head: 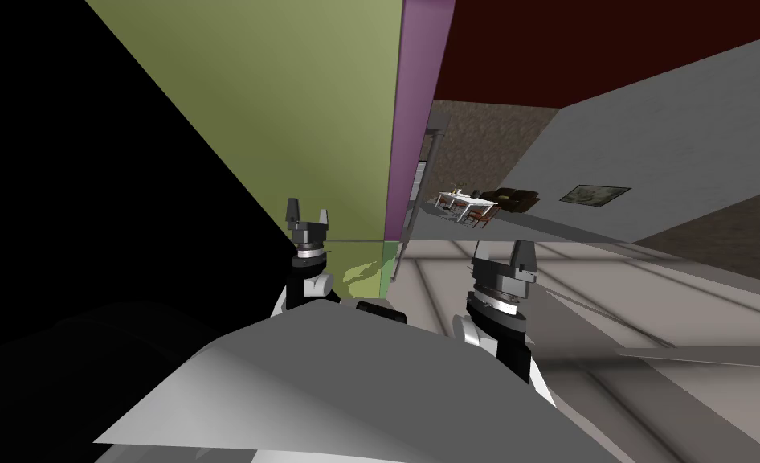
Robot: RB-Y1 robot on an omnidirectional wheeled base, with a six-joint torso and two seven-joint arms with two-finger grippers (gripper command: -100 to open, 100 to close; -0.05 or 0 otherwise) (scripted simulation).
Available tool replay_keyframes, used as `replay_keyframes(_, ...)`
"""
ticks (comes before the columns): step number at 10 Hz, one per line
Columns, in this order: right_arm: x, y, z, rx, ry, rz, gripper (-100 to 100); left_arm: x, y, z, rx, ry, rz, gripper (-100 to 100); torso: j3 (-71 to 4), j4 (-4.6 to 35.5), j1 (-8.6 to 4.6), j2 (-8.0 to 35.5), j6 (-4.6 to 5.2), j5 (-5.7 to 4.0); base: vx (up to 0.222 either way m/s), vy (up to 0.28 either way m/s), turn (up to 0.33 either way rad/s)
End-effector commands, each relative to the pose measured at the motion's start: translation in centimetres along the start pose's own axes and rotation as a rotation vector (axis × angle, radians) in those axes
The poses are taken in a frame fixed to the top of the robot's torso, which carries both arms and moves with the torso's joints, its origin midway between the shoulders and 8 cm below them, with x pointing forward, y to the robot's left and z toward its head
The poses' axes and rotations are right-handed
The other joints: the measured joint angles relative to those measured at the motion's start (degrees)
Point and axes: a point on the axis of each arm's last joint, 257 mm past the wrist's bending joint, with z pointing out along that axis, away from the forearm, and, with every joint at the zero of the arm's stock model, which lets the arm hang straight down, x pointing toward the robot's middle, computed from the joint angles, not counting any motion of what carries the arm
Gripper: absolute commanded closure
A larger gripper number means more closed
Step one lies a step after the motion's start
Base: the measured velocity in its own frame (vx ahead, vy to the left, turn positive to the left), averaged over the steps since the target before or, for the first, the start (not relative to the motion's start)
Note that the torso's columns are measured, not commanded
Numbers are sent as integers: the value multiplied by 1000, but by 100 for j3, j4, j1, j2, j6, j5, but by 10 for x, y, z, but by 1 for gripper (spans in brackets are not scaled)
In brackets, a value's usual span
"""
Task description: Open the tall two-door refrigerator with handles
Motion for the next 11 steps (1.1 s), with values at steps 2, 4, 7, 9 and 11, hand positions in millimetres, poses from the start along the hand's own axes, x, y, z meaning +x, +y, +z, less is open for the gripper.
replay_keyframes(2,0,0,0,0,0,0,0,0,0,0,0,0,0,0,-1200,600,0,597,0,0,0,0,0)
replay_keyframes(4,0,0,0,0,0,0,0,0,0,0,0,0,0,0,-2850,1424,0,1422,0,0,0,0,0)
replay_keyframes(7,0,0,0,0,0,0,0,0,0,0,0,0,0,0,-5381,2691,0,2693,0,0,0,0,0)
replay_keyframes(9,0,0,0,0,0,0,0,0,0,0,0,0,0,0,-7073,3537,0,3539,0,0,0,0,0)
replay_keyframes(11,0,0,0,0,0,0,0,11,4,5,-17,73,12,-100,-8314,4149,-2,4154,0,0,6,-23,27)
